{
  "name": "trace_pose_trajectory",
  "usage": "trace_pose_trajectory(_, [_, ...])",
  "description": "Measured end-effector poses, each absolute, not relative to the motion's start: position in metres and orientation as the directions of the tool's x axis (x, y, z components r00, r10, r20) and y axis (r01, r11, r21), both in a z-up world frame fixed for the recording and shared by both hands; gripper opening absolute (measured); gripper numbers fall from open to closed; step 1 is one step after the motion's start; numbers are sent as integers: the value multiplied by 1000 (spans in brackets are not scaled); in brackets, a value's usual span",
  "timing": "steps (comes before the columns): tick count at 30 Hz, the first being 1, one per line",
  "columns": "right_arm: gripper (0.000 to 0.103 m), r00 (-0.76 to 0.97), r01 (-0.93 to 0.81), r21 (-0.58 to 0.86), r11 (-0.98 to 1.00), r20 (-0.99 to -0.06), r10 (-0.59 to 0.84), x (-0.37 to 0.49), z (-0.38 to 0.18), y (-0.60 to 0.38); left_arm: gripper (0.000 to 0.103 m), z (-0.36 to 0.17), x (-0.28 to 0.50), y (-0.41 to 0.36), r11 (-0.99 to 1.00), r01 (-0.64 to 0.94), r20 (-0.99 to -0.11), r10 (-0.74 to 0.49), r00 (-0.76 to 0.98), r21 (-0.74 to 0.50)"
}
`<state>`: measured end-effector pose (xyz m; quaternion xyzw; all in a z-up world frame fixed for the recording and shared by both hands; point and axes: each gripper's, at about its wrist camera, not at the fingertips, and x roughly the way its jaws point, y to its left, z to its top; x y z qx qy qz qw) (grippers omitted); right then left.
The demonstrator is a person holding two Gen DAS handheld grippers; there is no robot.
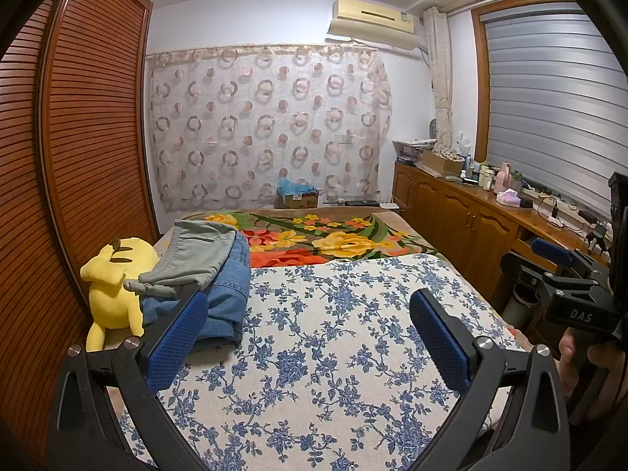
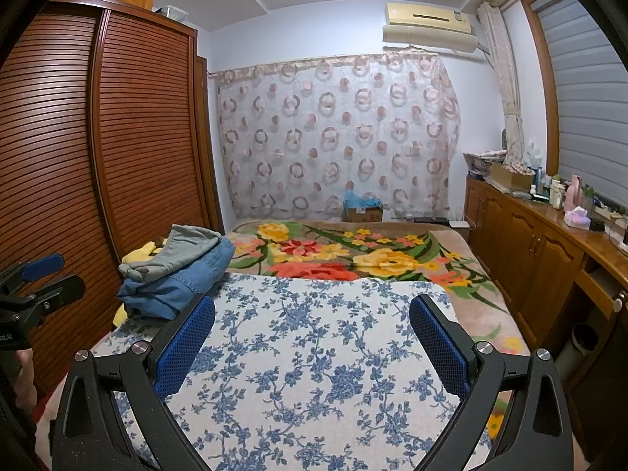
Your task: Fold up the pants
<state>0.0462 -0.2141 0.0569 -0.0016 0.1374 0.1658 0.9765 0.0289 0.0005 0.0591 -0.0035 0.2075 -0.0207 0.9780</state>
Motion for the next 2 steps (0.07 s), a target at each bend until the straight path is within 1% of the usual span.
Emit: trace_pose_trajectory(2, [100,907,-325,43,945,-269,324,46,57,-214,103,59,29,1,999,39,-406,-42,913,-16])
